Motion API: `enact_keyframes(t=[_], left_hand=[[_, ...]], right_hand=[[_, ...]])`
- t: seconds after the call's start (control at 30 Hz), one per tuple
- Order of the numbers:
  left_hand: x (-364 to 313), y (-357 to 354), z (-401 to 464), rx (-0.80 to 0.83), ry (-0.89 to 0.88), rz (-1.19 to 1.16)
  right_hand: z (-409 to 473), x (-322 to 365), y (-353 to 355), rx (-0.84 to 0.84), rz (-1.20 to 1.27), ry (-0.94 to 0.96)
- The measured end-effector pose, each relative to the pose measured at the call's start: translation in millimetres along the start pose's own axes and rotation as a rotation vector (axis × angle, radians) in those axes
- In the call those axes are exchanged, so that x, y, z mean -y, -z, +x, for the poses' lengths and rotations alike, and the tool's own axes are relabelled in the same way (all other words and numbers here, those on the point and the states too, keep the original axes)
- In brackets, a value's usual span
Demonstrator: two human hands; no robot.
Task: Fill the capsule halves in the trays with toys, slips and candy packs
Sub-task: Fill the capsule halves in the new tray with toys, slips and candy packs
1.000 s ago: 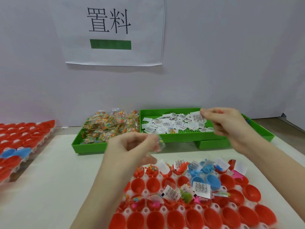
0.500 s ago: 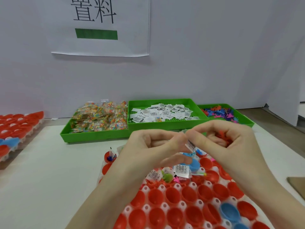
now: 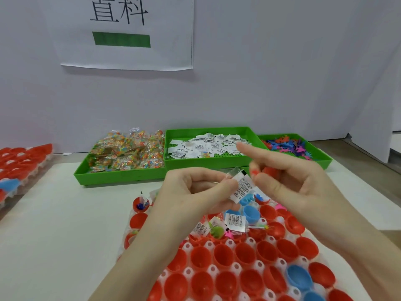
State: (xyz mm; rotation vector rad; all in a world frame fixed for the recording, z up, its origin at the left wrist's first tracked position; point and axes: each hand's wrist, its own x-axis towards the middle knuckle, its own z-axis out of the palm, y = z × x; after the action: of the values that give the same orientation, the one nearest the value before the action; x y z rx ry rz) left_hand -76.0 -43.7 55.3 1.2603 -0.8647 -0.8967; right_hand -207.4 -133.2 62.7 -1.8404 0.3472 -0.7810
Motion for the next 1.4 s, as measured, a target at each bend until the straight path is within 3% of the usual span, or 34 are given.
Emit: enact_keyframes(t=[0.17, 0.5, 0.83, 0.93, 1.03, 1.07, 1.2, 1.27, 1.4], left_hand=[[-1, 3, -1, 0.041, -0.039, 0.005], [0, 6, 0, 0.124, -0.017, -0.062], [-5, -15, 12, 0.117, -0.128, 0.127], [-3, -29, 25, 0.125, -0.168, 0.379], [12, -39, 33, 0.034, -0.224, 1.041], [16, -40, 32, 0.015, -0.263, 1.157], [48, -47, 12, 0.319, -0.512, 1.351], [57, -49, -2, 0.458, -0.486, 1.391], [65, -49, -9, 0.493, -0.509, 1.439]], right_hand=[[-1, 1, -4, -0.157, 0.002, 0.074], [-1, 3, -4, -0.199, -0.178, 0.126], [3, 0, 15, -0.085, -0.322, 0.027], [2, -9, 33, -0.120, -0.308, -0.015], [-2, -30, 52, -0.203, -0.466, -0.105], [-4, -36, 57, -0.199, -0.514, -0.145], [-16, -52, 60, -0.027, -0.582, -0.264], [-17, -56, 59, 0.026, -0.609, -0.262], [-16, -64, 51, 0.076, -0.713, -0.245]])
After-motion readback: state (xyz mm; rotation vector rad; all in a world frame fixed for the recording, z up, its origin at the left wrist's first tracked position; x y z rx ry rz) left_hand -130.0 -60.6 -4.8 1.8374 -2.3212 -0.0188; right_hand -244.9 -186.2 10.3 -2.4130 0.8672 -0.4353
